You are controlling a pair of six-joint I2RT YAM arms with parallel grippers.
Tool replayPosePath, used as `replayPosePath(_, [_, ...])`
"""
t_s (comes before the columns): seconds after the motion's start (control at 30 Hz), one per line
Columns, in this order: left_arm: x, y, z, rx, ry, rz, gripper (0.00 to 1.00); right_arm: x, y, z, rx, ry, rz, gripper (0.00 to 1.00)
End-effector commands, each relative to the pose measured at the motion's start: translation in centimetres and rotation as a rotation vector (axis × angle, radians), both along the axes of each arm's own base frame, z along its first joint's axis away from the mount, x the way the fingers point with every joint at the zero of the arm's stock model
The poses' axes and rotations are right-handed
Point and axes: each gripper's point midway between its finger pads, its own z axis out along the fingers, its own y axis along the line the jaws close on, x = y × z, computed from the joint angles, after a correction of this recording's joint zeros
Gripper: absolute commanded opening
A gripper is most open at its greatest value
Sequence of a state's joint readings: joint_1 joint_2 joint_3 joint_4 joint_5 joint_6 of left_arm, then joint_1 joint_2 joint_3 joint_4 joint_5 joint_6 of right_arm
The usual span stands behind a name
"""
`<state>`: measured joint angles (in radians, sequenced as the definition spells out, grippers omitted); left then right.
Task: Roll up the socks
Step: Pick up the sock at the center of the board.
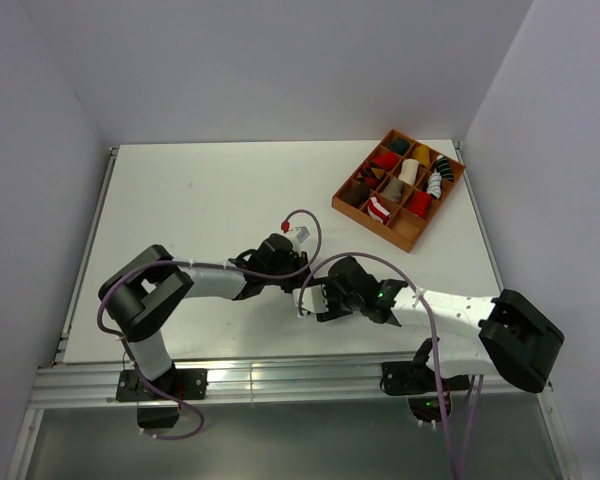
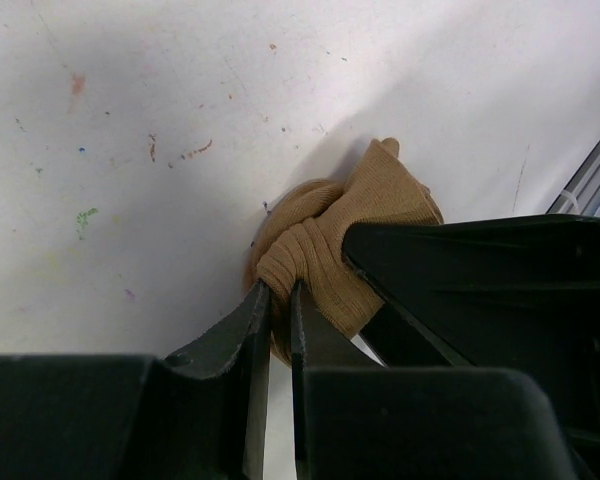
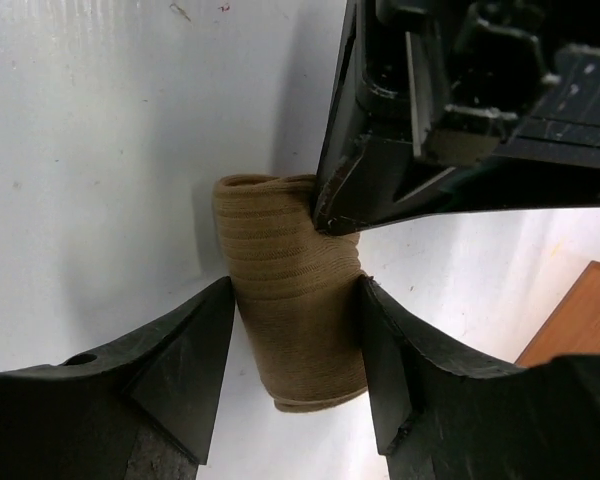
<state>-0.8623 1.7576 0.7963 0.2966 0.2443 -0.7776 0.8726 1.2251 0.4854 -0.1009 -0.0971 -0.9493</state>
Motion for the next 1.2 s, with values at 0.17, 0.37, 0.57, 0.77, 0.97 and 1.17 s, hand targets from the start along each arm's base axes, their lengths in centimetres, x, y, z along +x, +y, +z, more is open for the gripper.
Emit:
replayPosePath(0.17, [-1.3,3.3,-4.3,0.17,0.1,-0.044,0.0,-1.0,-0.9,-1.9,-0.107,0.087,0.01,0.58])
replayPosePath(0.37, [-0.5,2.9,-4.1,0.151,0.114,-0.054,0.0,-0.9,-1.3,-2.7,-0.136,0.102,0.002,0.58])
replayPosePath(0.57, [0.1,2.8,-3.6,0.134,0.118,-0.054,0.0,-0.6,-1.1,-2.7,-0.135,0.113,-0.008,0.57])
replayPosePath(0.77, [0.6,2.4,-3.6,0.125,0.134,-0.071,0.0,-0.5,-1.2,-3.4,-0.154,0.16,-0.02,0.56])
replayPosePath(0.97, [1.3,1.9,-3.0,0.103,0.137,-0.085,0.0,-0.3,-1.6,-4.1,-0.187,0.188,-0.025,0.52])
replayPosePath(1.17, [2.0,1.7,-2.1,0.079,0.132,-0.084,0.0,0.1,-1.6,-4.4,-0.203,0.251,-0.047,0.3])
